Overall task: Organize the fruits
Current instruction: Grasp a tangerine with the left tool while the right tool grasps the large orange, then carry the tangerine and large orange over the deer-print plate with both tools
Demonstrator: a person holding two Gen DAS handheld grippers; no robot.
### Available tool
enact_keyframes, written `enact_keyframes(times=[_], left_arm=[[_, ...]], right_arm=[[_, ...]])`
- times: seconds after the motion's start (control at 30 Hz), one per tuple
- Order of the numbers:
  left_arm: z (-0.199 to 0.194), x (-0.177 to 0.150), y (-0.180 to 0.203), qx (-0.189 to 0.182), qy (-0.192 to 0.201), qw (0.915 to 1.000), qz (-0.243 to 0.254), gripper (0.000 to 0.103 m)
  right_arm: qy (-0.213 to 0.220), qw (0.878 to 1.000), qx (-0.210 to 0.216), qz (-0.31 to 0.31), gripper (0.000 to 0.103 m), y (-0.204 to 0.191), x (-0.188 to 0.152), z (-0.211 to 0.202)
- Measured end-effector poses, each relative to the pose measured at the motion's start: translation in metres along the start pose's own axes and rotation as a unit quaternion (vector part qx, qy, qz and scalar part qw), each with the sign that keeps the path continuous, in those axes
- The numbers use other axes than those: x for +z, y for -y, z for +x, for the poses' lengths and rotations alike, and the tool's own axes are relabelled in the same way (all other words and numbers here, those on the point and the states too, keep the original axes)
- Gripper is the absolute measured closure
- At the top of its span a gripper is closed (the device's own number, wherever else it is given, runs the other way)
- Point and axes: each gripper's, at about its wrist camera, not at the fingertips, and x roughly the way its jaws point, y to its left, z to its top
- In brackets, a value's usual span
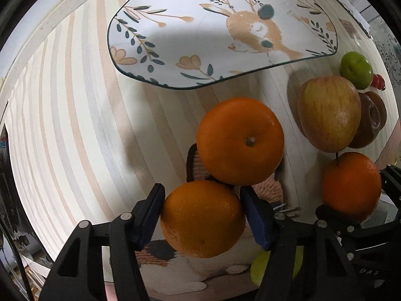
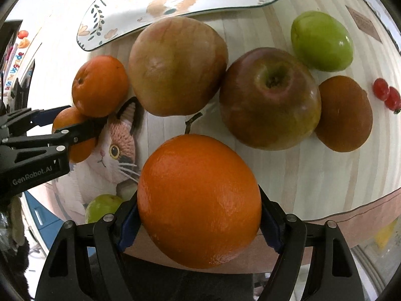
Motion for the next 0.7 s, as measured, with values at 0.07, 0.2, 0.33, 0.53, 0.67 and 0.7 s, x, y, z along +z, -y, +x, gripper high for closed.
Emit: enact_keyframes(times=[0.07,0.2,0.33,0.53,0.67,0.7], left_arm=[[0.001,-0.001,-0.001,0.004,0.001,1.0000,0.001,0.043],[-0.007,0.001,-0.003,0.010,0.001,0.9999,-0.004,0.043],[-0.009,0.000,0.008,0.012,0.000,0.9997,-0.022,0.044],[-0.020,0.002,-0.002,-0.007,0.005,0.9977,-0.067,0.047],[-0.065,0.000,-0.021,-0.060,0.038,0.9918,-0.107,0.086],[-0.074,0.004,-0.024,-0.069,0.046,0.9905,-0.110,0.085]], right_arm=[[-0.008,1.000,0.016,0.016,0.021,0.013,0.002,-0.005],[-0.001,1.000,0.021,0.015,0.021,0.022,0.003,-0.008],[0.009,1.000,0.018,0.022,0.022,0.028,-0.006,-0.013],[0.024,0.999,0.034,0.011,0.023,0.036,-0.013,-0.049],[0.053,0.994,0.090,0.010,0.023,0.038,-0.010,-0.102],[0.064,0.993,0.094,0.008,0.023,0.040,-0.007,-0.115]])
